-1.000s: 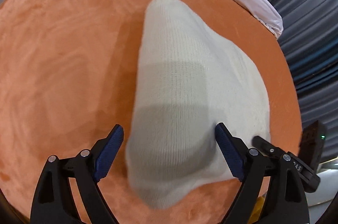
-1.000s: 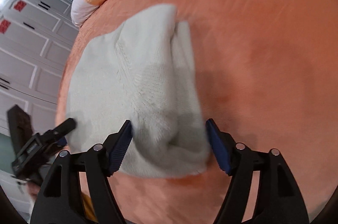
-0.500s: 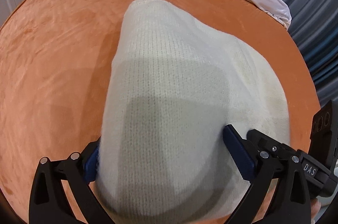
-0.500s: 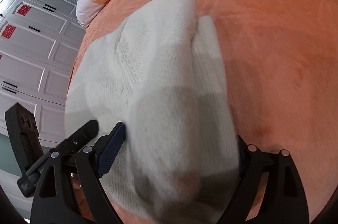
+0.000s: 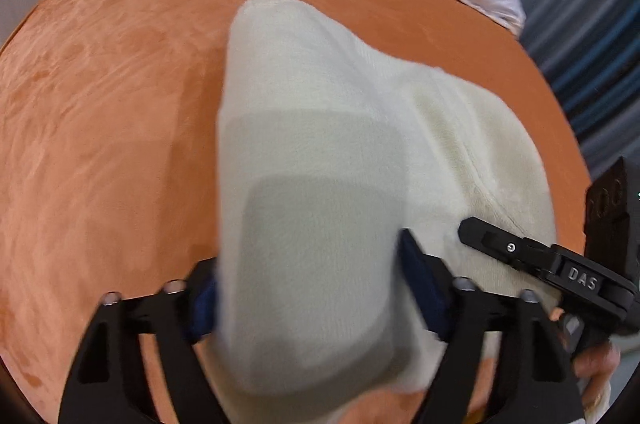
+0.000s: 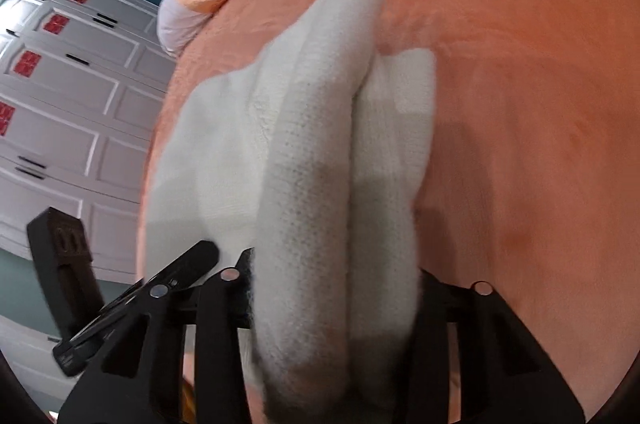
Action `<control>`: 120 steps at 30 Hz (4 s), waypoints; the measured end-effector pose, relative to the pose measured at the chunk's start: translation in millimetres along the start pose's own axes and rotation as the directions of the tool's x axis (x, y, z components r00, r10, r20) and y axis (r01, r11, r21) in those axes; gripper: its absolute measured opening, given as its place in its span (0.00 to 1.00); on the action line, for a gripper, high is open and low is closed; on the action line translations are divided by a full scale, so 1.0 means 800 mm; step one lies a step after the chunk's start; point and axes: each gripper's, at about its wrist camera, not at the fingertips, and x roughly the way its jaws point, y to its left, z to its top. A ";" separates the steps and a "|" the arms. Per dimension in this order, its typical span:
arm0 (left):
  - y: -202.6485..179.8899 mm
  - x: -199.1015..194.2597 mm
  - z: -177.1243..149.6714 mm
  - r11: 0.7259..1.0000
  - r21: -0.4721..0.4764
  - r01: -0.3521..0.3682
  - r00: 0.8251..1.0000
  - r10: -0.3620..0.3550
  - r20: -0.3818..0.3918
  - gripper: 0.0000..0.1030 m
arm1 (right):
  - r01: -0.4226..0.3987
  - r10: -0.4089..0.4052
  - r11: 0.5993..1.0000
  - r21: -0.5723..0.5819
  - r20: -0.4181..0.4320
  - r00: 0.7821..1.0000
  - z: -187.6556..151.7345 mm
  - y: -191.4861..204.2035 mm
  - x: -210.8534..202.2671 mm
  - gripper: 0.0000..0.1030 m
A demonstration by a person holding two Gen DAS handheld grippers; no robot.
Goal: Fold small clothes
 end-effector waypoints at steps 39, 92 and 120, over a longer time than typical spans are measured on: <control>0.003 -0.404 -0.052 0.955 0.294 0.042 0.847 -0.190 0.496 0.54 | -0.019 0.212 0.899 -0.437 0.400 0.892 -0.106 0.303 -0.241 0.34; 0.363 -0.079 -0.025 0.941 -0.128 -0.313 0.938 0.327 0.110 0.52 | 0.062 -0.071 0.969 -0.239 -0.027 0.997 -0.059 0.232 0.209 0.49; 0.332 -0.109 -0.023 0.941 -0.050 -0.336 0.929 0.340 0.147 0.49 | -0.015 0.032 0.962 -0.274 0.058 0.998 -0.048 0.272 0.139 0.17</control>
